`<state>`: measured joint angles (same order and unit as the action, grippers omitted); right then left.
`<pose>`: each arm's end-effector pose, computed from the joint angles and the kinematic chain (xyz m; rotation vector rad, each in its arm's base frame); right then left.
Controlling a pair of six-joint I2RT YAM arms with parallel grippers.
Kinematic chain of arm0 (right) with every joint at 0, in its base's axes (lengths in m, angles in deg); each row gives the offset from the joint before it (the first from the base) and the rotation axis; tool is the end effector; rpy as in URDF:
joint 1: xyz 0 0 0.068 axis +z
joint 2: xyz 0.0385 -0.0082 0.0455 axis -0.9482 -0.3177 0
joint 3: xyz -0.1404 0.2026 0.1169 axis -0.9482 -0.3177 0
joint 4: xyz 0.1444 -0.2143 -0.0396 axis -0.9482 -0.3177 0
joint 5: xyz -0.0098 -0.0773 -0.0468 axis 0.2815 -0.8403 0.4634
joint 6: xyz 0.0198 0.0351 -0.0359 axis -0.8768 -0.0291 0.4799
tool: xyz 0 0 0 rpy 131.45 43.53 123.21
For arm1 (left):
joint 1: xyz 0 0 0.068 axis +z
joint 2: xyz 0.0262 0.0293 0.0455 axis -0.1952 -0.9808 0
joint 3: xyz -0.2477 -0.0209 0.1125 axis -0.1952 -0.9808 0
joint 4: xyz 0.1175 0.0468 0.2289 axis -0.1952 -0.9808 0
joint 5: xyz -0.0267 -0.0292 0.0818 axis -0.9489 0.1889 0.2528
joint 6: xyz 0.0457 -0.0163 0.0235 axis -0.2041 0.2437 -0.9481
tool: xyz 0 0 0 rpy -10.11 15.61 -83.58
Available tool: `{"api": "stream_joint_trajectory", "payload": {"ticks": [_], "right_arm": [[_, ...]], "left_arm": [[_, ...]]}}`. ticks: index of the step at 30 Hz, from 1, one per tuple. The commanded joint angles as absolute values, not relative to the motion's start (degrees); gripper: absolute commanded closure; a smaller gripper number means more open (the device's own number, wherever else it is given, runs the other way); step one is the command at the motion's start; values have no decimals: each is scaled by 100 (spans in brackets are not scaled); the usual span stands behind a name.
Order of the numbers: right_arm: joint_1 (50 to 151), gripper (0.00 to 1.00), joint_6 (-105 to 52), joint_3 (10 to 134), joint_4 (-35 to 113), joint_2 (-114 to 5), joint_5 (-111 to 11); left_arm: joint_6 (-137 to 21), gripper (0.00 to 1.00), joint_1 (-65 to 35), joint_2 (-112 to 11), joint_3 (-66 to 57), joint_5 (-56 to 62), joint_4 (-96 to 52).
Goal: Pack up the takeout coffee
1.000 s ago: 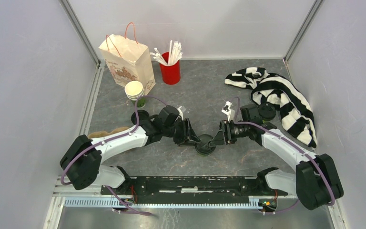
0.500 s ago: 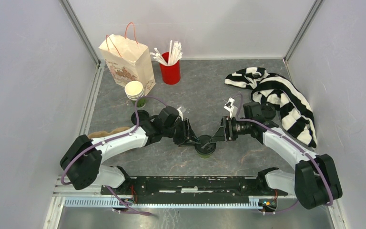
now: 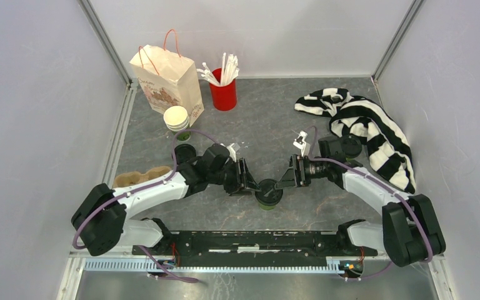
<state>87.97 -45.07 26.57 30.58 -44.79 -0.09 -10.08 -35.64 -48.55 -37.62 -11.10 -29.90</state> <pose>0.2010 0.0908 0.1762 -0.2922 2.4407 1.5387 0.1695 -0.2011 0.2067 -0.0463 2.6409 -1.2806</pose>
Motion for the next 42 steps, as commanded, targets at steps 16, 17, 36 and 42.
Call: {"api": "stream_joint_trajectory", "payload": {"ticks": [16,17,36,42], "right_arm": [[9265,26,-3277,4096,743,-4343,-1627],[9266,22,-3226,4224,503,-4271,-1887],[9271,8,-5337,2089,3090,-2866,-263],[9266,24,-5175,1774,3497,-3259,-450]], "left_arm": [[-1160,28,-3660,-4640,-3347,-1092,-3971],[-1238,23,-3642,-4569,-3237,-1035,-4151],[-1811,28,-3436,-5588,-2689,-1934,-3708],[-1838,37,-3435,-5607,-2875,-1725,-3768]]}}
